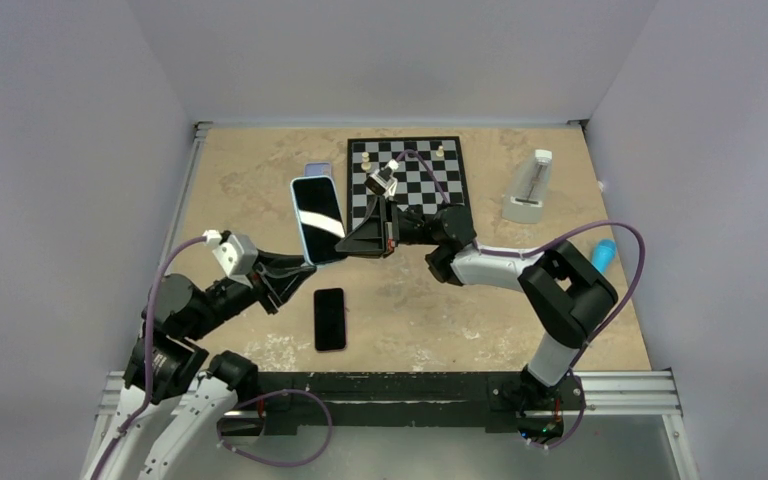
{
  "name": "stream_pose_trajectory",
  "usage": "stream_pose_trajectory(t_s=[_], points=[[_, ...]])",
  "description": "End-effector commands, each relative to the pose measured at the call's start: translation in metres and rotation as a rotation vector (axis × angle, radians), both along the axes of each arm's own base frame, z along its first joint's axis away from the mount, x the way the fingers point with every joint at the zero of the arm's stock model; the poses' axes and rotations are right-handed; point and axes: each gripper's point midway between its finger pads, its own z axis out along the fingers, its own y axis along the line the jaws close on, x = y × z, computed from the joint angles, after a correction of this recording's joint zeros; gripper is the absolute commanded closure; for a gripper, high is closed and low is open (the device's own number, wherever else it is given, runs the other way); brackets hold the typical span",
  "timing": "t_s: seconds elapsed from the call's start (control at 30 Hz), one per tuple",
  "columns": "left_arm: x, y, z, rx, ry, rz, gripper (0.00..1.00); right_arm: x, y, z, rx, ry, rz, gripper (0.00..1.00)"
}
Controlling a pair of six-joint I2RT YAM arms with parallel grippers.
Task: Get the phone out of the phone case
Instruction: Move the phone case to the phone.
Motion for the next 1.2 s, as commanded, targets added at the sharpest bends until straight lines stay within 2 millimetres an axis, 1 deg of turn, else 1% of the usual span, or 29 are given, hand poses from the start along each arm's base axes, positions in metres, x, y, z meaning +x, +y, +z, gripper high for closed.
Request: stream_pose_trajectory(t_s=[0.0, 0.07, 0.17, 0.27, 0.3, 0.37, 0.4, 0.43, 0.53, 0.6, 0.63, 0.73, 0.77, 0.83, 0.9, 0.93, 1.03, 1.13, 1.17], points=[[0.029, 0.023, -0.036, 0.153, 0.036, 0.167, 1.00, -0.040, -0.027, 0.056, 0.178, -0.125, 0.090, 1.00], [0.033, 0.026, -0.032, 0.096, 0.074, 0.211, 1.00, -0.038, -0.026, 0.056, 0.179, -0.127, 0.084, 1.00], [0.032, 0.025, -0.024, 0.005, 0.119, 0.229, 1.00, -0.034, -0.022, 0.054, 0.175, -0.129, 0.066, 1.00], [0.019, 0.014, -0.008, -0.103, 0.136, 0.161, 1.00, -0.029, -0.018, 0.051, 0.165, -0.141, 0.036, 1.00], [0.013, 0.010, -0.004, -0.138, 0.151, 0.130, 0.92, -0.027, -0.016, 0.051, 0.158, -0.150, 0.028, 1.00], [0.000, 0.002, -0.003, -0.176, 0.195, 0.060, 0.62, -0.020, -0.009, 0.047, 0.120, -0.176, -0.014, 1.00], [-0.007, -0.001, -0.004, -0.191, 0.217, 0.025, 0.52, -0.019, -0.008, 0.049, 0.115, -0.200, -0.035, 1.00], [-0.013, -0.003, -0.006, -0.201, 0.236, 0.000, 0.48, -0.014, -0.005, 0.048, 0.098, -0.214, -0.059, 1.00], [-0.028, -0.004, -0.007, -0.231, 0.266, -0.040, 0.41, -0.005, 0.000, 0.051, 0.074, -0.248, -0.113, 1.00], [-0.036, -0.003, -0.003, -0.252, 0.270, -0.051, 0.35, -0.001, 0.002, 0.051, 0.060, -0.265, -0.134, 1.00], [-0.037, -0.001, 0.001, -0.262, 0.271, -0.047, 0.33, 0.000, 0.003, 0.051, 0.054, -0.274, -0.139, 1.00], [-0.035, 0.005, 0.009, -0.281, 0.285, 0.000, 0.32, 0.002, 0.004, 0.048, 0.029, -0.293, -0.162, 1.00], [-0.032, 0.008, 0.013, -0.295, 0.291, 0.031, 0.31, 0.002, 0.003, 0.048, 0.027, -0.300, -0.168, 1.00], [-0.022, 0.019, 0.022, -0.342, 0.294, 0.125, 0.32, -0.001, 0.001, 0.049, 0.027, -0.310, -0.177, 1.00], [-0.004, 0.036, 0.027, -0.416, 0.325, 0.267, 0.32, -0.005, 0.001, 0.051, 0.021, -0.333, -0.171, 1.00], [0.001, 0.040, 0.032, -0.444, 0.325, 0.297, 0.31, -0.008, 0.000, 0.051, 0.019, -0.341, -0.168, 1.00], [0.017, 0.035, 0.050, -0.503, 0.317, 0.303, 0.31, -0.015, 0.000, 0.054, 0.022, -0.360, -0.158, 1.00], [0.026, 0.026, 0.068, -0.527, 0.289, 0.261, 0.31, -0.018, 0.000, 0.054, 0.018, -0.370, -0.149, 1.00], [0.030, 0.024, 0.070, -0.528, 0.287, 0.263, 0.31, -0.020, 0.000, 0.054, 0.018, -0.374, -0.141, 1.00]])
